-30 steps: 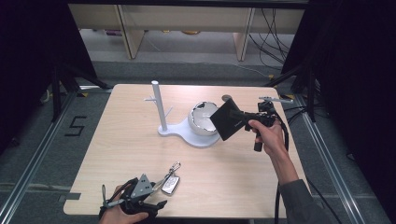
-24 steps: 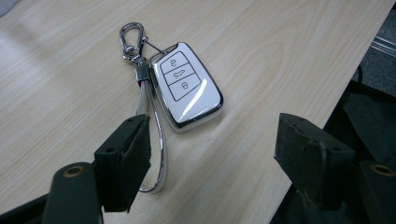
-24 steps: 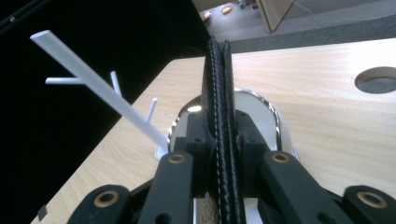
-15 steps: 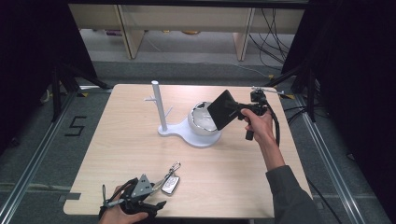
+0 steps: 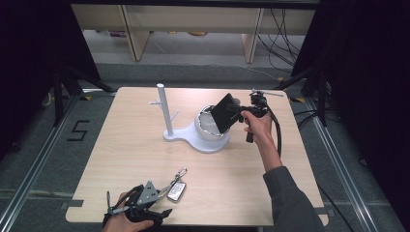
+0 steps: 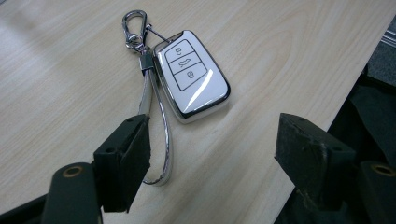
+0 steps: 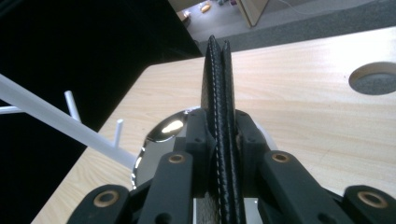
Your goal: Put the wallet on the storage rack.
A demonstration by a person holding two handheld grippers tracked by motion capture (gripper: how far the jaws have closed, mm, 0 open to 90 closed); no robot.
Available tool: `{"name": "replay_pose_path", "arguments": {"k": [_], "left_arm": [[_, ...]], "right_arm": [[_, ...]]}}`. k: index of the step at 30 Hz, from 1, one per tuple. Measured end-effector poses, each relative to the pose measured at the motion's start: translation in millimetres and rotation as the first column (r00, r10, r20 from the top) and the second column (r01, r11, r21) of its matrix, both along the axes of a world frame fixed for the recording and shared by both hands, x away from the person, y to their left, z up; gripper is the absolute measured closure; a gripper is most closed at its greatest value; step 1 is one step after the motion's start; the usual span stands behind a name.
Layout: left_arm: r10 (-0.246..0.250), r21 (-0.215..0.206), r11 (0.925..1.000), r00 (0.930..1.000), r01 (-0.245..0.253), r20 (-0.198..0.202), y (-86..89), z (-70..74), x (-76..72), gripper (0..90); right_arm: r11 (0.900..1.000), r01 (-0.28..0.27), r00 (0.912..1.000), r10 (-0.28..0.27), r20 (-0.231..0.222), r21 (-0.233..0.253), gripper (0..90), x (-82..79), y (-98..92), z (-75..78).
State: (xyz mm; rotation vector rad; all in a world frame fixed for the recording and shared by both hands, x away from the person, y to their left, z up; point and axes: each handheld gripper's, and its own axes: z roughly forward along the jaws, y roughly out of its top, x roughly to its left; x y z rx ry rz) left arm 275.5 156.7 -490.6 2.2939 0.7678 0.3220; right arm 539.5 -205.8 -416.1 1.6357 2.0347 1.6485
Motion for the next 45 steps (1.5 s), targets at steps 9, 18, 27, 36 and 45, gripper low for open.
{"name": "replay_pose_path", "arguments": {"k": [9,18,27,36,45], "left_arm": [[-0.004,0.009,1.0,1.0,0.005,-0.006,0.2,-1.0,0.0,26.1],[0.003,0.007,1.0,0.9999,-0.003,-0.011,-1.7,-3.8,-1.2,26.0],[0.006,0.006,1.0,0.9999,-0.006,-0.015,-1.5,-4.5,-1.2,25.7],[0.0,0.014,0.9999,1.0,0.0,-0.005,-0.1,-3.7,-0.1,25.5],[0.006,0.03,0.9995,1.0,-0.006,-0.006,1.3,-3.1,2.0,25.3]], "right_arm": [[1.0,-0.022,0.9993,0.022,-0.029,-0.012,79.1,3.8,17.5,-16.9],[0.999,-0.016,0.9989,0.014,-0.044,-0.039,74.6,5.2,26.2,-24.8],[0.989,0.012,0.9993,-0.018,-0.033,-0.151,50.9,0.7,18.1,-15.3],[0.979,0.02,0.9995,-0.015,0.027,-0.203,36.5,-23.9,-5.4,-3.3],[0.965,0.037,0.9964,-0.016,0.083,-0.261,32.3,-61.2,-25.7,-2.7]]}}
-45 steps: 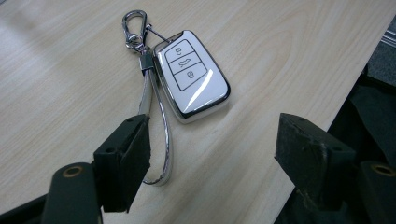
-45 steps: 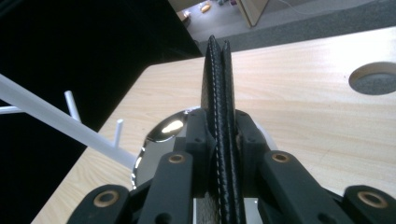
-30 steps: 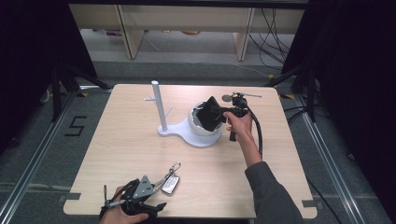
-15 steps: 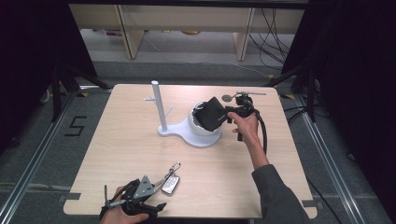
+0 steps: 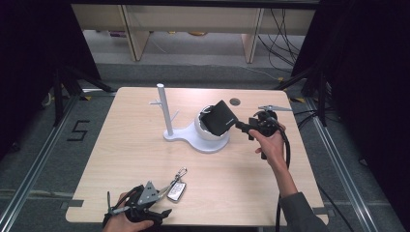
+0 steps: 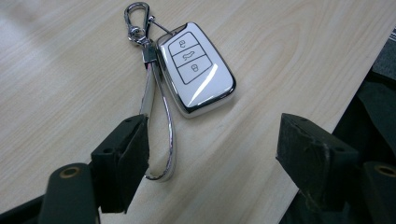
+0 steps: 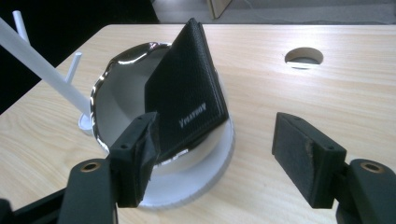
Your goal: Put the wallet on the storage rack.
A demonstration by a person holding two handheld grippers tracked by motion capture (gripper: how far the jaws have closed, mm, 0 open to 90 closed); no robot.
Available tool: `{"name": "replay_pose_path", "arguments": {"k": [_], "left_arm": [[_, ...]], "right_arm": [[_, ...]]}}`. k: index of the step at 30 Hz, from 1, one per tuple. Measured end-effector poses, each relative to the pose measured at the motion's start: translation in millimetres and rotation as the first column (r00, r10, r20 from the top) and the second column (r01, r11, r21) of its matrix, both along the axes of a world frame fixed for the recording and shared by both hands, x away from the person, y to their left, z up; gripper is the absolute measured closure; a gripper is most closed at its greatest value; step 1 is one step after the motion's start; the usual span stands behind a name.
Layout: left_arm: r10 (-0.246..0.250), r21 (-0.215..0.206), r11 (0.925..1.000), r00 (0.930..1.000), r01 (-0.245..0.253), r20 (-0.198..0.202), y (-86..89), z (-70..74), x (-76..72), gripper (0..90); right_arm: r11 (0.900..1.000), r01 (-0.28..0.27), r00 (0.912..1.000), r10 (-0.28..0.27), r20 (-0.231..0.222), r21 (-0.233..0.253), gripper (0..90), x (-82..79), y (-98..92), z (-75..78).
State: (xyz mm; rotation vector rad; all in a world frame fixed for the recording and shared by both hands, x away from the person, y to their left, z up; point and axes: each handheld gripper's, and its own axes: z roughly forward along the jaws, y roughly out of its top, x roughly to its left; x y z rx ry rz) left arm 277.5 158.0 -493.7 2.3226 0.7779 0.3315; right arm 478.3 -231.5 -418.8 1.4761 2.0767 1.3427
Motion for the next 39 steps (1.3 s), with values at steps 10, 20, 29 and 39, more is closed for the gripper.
{"name": "replay_pose_path", "arguments": {"k": [10,20,29,39], "left_arm": [[0.025,-0.031,0.9992,0.9997,-0.025,-0.006,0.7,-0.2,-2.9,24.9],[0.035,-0.038,0.9987,0.9994,-0.035,-0.006,4.2,0.9,2.4,23.8],[0.068,-0.08,0.9945,0.9977,-0.068,-0.006,5.6,5.4,10.8,22.9],[0.087,-0.075,0.9935,0.9962,-0.086,-0.002,-2.3,11.4,35.7,21.4]], "right_arm": [[0.999,-0.019,0.9996,0.019,-0.019,-0.026,30.2,-29.3,-2.8,-8.7],[0.994,-0.075,0.9969,0.073,-0.029,-0.075,30.1,-65.3,6.8,-32.4],[0.981,-0.107,0.9942,0.107,-0.011,-0.16,30.0,-89.9,18.2,-46.5],[0.956,-0.182,0.9832,0.173,-0.057,-0.232,29.0,-108.2,23.9,-59.6]]}}
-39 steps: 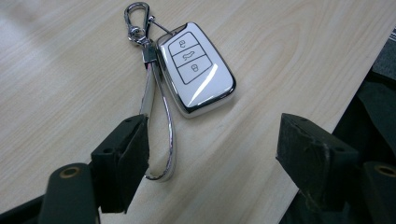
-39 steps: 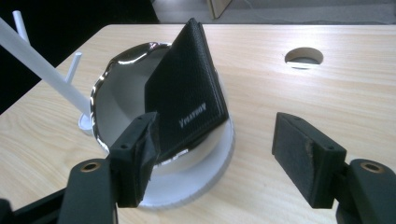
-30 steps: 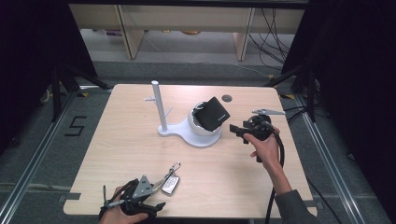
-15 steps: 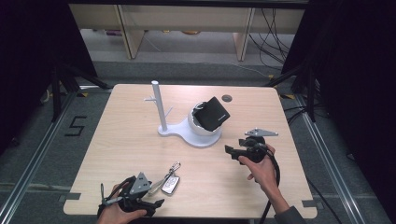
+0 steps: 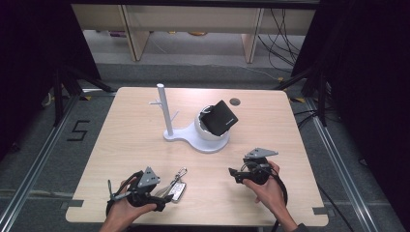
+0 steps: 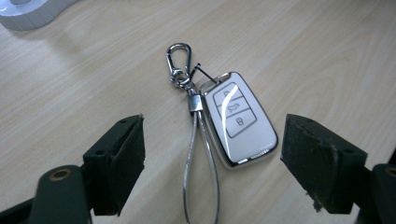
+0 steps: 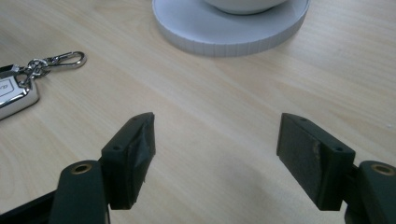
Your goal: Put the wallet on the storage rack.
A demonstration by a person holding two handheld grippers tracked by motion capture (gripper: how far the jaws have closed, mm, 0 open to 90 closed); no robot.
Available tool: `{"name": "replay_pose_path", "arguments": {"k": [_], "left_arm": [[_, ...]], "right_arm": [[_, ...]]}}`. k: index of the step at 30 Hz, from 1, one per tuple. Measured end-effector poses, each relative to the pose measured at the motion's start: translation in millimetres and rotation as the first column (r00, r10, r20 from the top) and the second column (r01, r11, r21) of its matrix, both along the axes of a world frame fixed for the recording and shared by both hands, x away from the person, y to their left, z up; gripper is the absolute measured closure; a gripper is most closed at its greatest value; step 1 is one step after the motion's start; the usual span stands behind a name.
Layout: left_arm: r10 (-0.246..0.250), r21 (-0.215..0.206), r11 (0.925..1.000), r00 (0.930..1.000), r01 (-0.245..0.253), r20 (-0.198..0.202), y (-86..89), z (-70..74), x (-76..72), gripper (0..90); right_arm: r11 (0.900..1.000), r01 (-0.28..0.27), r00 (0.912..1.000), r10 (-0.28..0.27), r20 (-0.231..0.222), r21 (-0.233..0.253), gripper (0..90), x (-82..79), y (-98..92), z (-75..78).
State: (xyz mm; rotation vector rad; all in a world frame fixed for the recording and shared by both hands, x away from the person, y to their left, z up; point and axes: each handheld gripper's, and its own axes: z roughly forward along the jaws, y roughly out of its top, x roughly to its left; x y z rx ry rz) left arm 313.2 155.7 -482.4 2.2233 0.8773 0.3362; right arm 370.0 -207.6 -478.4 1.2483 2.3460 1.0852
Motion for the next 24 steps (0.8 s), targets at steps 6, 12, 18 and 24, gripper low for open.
{"name": "replay_pose_path", "arguments": {"k": [6,12,18,24], "left_arm": [[0.019,0.001,0.9998,0.9994,-0.019,-0.028,-6.5,1.6,18.9,21.5],[0.005,0.013,0.9999,0.9981,-0.004,-0.062,-18.2,3.6,41.5,24.4],[-0.02,0.079,0.9965,0.9918,0.03,-0.126,-33.7,8.6,59.5,26.6],[-0.047,0.152,0.9861,0.9888,0.068,-0.142,-47.7,6.6,68.0,29.5]], "right_arm": [[1.0,-0.005,0.9999,0.005,-0.009,-0.004,29.1,-12.1,-5.8,-0.7],[1.0,-0.012,0.9999,0.012,0.005,-0.015,29.3,-19.0,-11.5,-4.8],[1.0,-0.009,0.9998,0.008,-0.018,-0.016,29.8,-20.9,-14.6,-6.7],[1.0,-0.017,0.9996,0.016,-0.022,-0.023,30.2,-22.1,-14.5,-8.5]]}}
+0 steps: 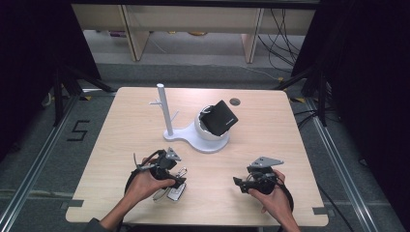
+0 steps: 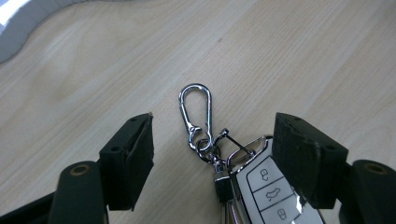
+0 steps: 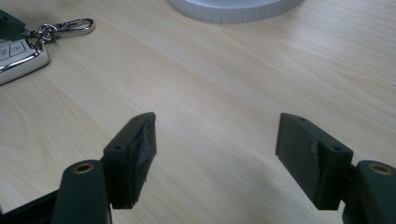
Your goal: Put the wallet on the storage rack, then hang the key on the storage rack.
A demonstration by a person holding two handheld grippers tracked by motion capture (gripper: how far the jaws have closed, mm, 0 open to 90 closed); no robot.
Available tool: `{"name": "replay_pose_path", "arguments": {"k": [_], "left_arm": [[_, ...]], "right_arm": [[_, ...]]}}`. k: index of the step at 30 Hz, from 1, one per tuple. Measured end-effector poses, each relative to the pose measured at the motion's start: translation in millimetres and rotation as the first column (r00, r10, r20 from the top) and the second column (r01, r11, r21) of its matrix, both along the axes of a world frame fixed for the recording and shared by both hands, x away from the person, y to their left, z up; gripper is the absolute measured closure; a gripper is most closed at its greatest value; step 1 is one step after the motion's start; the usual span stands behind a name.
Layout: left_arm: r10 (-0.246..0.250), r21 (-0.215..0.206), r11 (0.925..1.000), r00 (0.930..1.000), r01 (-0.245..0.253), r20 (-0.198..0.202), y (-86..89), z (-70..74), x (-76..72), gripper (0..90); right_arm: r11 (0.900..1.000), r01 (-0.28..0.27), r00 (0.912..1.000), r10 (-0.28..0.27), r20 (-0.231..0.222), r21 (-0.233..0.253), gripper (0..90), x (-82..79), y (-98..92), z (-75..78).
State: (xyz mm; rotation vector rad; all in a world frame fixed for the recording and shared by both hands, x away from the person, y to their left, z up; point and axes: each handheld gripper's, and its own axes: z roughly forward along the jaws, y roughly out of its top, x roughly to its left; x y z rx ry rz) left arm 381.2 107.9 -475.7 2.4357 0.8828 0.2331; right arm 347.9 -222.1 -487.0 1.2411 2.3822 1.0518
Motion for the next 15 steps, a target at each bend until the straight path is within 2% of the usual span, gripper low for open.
{"name": "replay_pose_path", "arguments": {"k": [2,3,4,5,6,8,9,10,11,12,13,14,15], "left_arm": [[-0.006,0.015,0.9999,1.0,0.006,-0.004,-2.2,0.4,1.5,30.3],[-0.003,0.025,0.9997,1.0,0.003,-0.005,-5.8,1.1,3.2,30.3],[-0.011,0.046,0.9989,0.9997,0.012,-0.02,-9.3,1.1,6.2,30.8],[-0.011,0.046,0.9989,0.9997,0.012,-0.02,-9.3,1.1,6.2,31.3],[-0.011,0.061,0.9981,0.9994,0.013,-0.034,-12.1,-0.3,9.8,31.9],[-0.005,0.07,0.9975,0.999,0.008,-0.044,-12.9,-0.5,11.4,32.8],[-0.001,0.084,0.9964,0.9984,0.005,-0.056,-14.2,-1.6,13.8,33.3],[-0.001,0.084,0.9964,0.9984,0.005,-0.056,-14.2,-1.6,13.8,33.6],[-0.004,0.113,0.9936,0.9975,0.012,-0.07,-15.8,-1.3,16.2,34.0],[-0.004,0.113,0.9936,0.9975,0.012,-0.07,-15.8,-1.3,16.2,34.3],[-0.006,0.12,0.9927,0.9966,0.016,-0.083,-17.7,-0.9,17.6,34.5],[0.003,0.108,0.9941,0.9953,0.008,-0.097,-18.7,-1.2,17.6,35.1],[-0.008,0.113,0.9934,0.9946,0.019,-0.103,-18.9,-0.5,19.4,36.0]], "right_arm": [[1.0,0.003,1.0,-0.003,-0.002,0.001,30.1,0.0,0.0,-0.3],[1.0,-0.006,0.9999,0.006,0.012,-0.007,30.1,0.9,-0.8,-1.5],[1.0,-0.009,0.9999,0.009,0.013,-0.01,30.2,1.1,-0.8,-1.7],[1.0,-0.009,0.9999,0.009,0.013,-0.01,30.2,1.1,-0.8,-1.7],[1.0,-0.004,1.0,0.004,-0.003,-0.004,30.2,0.8,0.1,-1.8],[1.0,-0.012,0.9999,0.012,0.011,-0.006,30.2,1.8,-0.3,-3.5],[1.0,-0.006,0.9998,0.006,-0.019,-0.004,30.2,0.6,0.2,-3.4],[1.0,-0.006,0.9998,0.006,-0.019,-0.004,30.2,0.6,0.2,-3.4],[1.0,-0.009,0.9997,0.009,-0.021,-0.001,30.2,0.2,0.7,-3.4],[1.0,-0.011,0.9997,0.011,-0.02,0.0,30.2,0.2,0.8,-3.2],[0.999,-0.03,0.9995,0.03,0.005,-0.01,30.2,1.8,0.2,-4.2],[1.0,-0.027,0.9996,0.027,-0.009,-0.008,30.3,1.3,0.9,-3.3],[0.999,-0.031,0.9995,0.031,0.001,-0.008,30.4,2.1,1.0,-3.5]]}}
